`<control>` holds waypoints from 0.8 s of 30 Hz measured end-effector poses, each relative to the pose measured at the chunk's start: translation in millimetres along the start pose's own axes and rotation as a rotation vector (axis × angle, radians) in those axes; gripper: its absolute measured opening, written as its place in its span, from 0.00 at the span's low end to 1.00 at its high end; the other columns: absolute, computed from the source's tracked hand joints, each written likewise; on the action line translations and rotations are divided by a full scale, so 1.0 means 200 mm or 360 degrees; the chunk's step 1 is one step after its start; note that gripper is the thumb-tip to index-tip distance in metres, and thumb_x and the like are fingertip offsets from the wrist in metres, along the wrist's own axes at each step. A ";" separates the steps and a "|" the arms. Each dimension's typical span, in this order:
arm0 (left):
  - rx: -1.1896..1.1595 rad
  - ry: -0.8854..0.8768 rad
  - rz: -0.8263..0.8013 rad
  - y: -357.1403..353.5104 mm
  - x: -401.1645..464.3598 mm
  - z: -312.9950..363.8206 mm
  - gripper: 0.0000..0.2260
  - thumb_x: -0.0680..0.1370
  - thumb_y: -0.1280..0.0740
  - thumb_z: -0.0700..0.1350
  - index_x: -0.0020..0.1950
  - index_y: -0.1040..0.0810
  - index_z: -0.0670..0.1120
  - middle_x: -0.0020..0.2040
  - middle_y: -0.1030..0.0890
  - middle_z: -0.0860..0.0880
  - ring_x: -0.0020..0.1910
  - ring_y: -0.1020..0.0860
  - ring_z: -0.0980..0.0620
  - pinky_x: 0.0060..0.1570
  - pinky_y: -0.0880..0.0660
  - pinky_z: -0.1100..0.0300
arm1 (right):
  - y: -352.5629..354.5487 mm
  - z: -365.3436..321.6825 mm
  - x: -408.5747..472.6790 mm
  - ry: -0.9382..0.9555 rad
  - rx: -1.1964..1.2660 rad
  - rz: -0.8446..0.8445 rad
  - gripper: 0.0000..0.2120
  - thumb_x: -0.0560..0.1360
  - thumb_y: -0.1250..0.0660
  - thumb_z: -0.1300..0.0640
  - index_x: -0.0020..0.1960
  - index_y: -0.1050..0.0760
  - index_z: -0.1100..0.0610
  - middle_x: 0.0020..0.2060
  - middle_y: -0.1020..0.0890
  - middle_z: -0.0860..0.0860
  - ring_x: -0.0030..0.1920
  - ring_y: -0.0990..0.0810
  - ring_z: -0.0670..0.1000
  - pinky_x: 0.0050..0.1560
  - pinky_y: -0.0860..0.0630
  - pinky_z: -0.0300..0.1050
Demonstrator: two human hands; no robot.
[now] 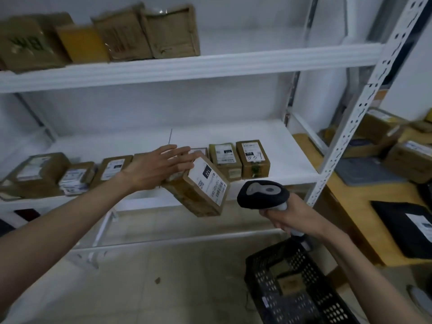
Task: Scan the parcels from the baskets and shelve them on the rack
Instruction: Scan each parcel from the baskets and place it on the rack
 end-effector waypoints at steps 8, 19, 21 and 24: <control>0.0073 0.0152 0.0066 0.17 -0.05 -0.13 0.56 0.74 0.25 0.45 0.78 0.72 0.56 0.82 0.65 0.52 0.79 0.67 0.52 0.79 0.53 0.50 | 0.08 -0.13 0.12 0.0130 -0.0170 -0.0004 0.06 0.75 0.25 0.53 0.43 0.20 0.54 0.28 0.19 0.53 0.27 0.23 0.52 0.31 0.26 0.47; -0.0018 0.0256 0.0237 0.35 -0.05 -0.24 0.42 0.70 0.22 0.40 0.78 0.42 0.51 0.82 0.61 0.53 0.80 0.63 0.54 0.75 0.41 0.48 | 0.24 -0.21 0.20 0.0248 -0.0132 0.0045 0.12 0.76 0.27 0.54 0.36 0.21 0.58 0.24 0.21 0.53 0.23 0.26 0.50 0.26 0.30 0.37; -0.0057 0.0254 0.0280 0.40 -0.05 -0.22 0.42 0.70 0.21 0.40 0.76 0.41 0.50 0.83 0.60 0.53 0.81 0.55 0.51 0.73 0.35 0.47 | 0.26 -0.19 0.22 0.0245 -0.0067 0.0065 0.15 0.77 0.27 0.52 0.38 0.22 0.62 0.24 0.21 0.55 0.22 0.27 0.51 0.26 0.30 0.38; -0.0112 0.0245 0.0333 0.48 -0.04 -0.20 0.43 0.67 0.19 0.38 0.75 0.38 0.49 0.83 0.48 0.50 0.75 0.32 0.43 0.68 0.27 0.44 | 0.26 -0.19 0.24 0.0290 -0.0083 0.0022 0.14 0.77 0.28 0.50 0.35 0.22 0.54 0.23 0.22 0.52 0.22 0.27 0.51 0.29 0.28 0.43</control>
Point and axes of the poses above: each hand's wrist, its own x-axis towards the middle knuckle, its own y-axis out of the back of the hand, z = x × y, the point moved 9 cm from there along x, towards the middle knuckle
